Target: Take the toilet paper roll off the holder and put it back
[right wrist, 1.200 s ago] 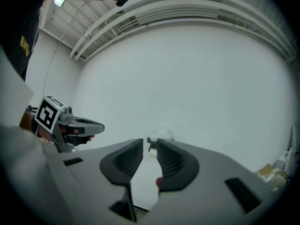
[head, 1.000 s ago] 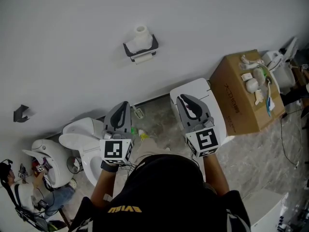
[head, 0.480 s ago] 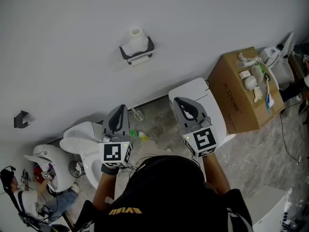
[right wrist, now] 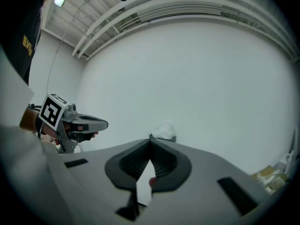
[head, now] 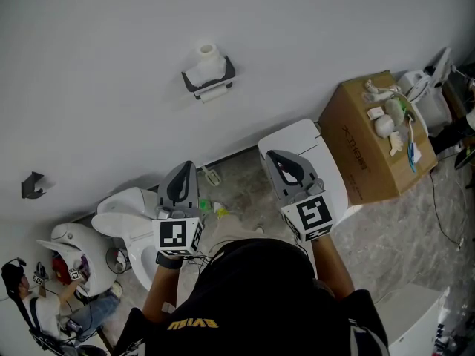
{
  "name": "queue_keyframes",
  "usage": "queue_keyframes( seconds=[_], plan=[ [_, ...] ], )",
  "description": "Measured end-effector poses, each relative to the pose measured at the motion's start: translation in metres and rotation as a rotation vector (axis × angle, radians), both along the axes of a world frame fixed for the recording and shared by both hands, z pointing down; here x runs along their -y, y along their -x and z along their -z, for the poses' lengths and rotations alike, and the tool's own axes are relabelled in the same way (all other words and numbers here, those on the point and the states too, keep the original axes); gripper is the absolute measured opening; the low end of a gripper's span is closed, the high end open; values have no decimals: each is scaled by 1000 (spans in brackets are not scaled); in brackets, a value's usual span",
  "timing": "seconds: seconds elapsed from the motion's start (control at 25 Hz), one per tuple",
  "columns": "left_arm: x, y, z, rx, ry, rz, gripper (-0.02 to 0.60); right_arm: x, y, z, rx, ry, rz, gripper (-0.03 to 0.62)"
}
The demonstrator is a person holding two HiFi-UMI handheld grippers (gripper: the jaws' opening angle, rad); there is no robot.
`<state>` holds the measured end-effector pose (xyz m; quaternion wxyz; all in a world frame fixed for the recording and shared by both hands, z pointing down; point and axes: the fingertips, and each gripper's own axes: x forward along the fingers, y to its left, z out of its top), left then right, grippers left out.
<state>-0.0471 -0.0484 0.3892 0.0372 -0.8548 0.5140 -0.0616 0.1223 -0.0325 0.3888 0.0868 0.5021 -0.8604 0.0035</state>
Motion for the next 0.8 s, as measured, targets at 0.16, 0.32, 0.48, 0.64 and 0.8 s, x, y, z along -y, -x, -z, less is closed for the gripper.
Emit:
queue_keyframes(
  seconds=[0.16,0.32,0.48,0.64,0.8],
  plan=[
    [0,0,-1,-2,2,1,11,-1,0,-1,-2,6,4,-6],
    [2,-1,-1,-1,3,1,11,1,-1,-4,-10,20,6,-6],
    [2,-3,-1,0,5,-1,11,1,-2,0,2,3,5,-6],
    [1,-3,0,0,4,-1,11,0,-2,-1,-1,6,8,-6],
    [1,-4,0,1,3,0,11,0,-2,0,2,5,10,-6]
  ],
)
